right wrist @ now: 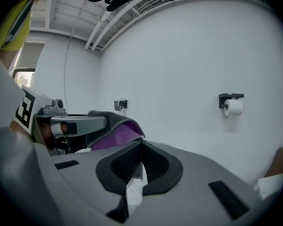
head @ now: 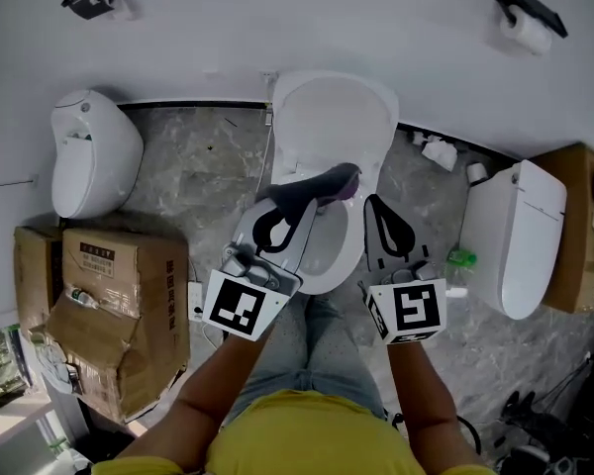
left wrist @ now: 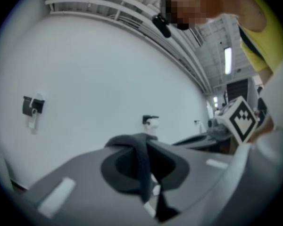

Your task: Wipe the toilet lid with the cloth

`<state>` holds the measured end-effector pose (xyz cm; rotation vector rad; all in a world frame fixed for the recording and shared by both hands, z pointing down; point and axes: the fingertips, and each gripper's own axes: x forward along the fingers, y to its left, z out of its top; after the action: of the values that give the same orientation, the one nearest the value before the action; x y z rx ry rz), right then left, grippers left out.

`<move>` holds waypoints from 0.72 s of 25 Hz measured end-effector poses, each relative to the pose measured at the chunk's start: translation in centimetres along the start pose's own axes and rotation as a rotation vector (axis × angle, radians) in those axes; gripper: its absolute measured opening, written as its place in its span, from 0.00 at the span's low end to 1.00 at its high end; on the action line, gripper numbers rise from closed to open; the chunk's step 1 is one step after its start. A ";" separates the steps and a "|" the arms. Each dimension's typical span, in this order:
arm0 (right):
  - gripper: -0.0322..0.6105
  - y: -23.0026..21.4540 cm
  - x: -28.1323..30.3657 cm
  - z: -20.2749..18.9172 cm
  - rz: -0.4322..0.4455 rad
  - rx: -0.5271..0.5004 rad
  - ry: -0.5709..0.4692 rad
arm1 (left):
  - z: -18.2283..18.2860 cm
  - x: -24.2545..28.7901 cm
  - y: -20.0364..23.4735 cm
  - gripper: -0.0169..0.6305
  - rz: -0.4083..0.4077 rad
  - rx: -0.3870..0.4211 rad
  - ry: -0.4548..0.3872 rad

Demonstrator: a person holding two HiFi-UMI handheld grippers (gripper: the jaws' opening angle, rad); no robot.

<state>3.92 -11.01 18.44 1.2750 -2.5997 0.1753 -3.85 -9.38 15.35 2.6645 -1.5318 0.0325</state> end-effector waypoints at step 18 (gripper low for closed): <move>0.08 -4.9 10.1 -6.5 -0.116 -0.023 0.000 | -10.8 8.3 7.2 0.05 -0.076 0.063 -0.040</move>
<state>2.87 -20.32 27.41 1.4131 -2.5111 0.1236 -5.76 -19.40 26.89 2.7863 -1.4630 0.0238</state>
